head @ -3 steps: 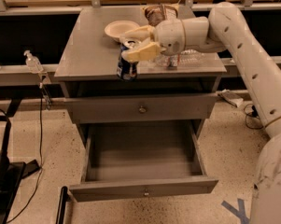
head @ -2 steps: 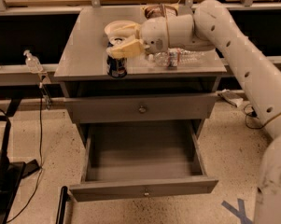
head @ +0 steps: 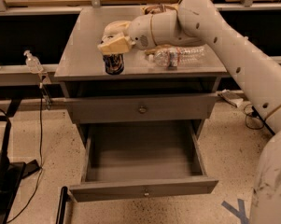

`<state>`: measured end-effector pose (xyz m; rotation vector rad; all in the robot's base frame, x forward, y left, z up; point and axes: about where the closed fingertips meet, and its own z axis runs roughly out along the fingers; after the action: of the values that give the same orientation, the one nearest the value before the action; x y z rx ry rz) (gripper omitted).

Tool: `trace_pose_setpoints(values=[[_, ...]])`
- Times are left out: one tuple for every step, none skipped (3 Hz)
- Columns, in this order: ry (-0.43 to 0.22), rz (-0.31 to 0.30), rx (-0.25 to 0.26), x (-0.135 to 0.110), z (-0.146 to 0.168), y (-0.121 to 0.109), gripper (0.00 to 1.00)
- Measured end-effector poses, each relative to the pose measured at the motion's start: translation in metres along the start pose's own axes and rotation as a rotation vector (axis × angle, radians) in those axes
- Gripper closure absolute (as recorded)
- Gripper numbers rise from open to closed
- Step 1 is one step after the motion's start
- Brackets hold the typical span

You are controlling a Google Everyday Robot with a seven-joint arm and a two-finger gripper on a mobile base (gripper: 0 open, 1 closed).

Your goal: Pick pepsi can from middle drawer and place on counter

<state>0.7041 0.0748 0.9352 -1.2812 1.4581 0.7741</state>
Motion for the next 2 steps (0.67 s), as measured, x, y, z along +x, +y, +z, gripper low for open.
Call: trace_pose_setpoints(values=[[0.025,0.008,0.005,-0.006,0.011,-0.017,1.0],[0.025,0.01,-0.016,-0.014,0.02,-0.031,1.0]])
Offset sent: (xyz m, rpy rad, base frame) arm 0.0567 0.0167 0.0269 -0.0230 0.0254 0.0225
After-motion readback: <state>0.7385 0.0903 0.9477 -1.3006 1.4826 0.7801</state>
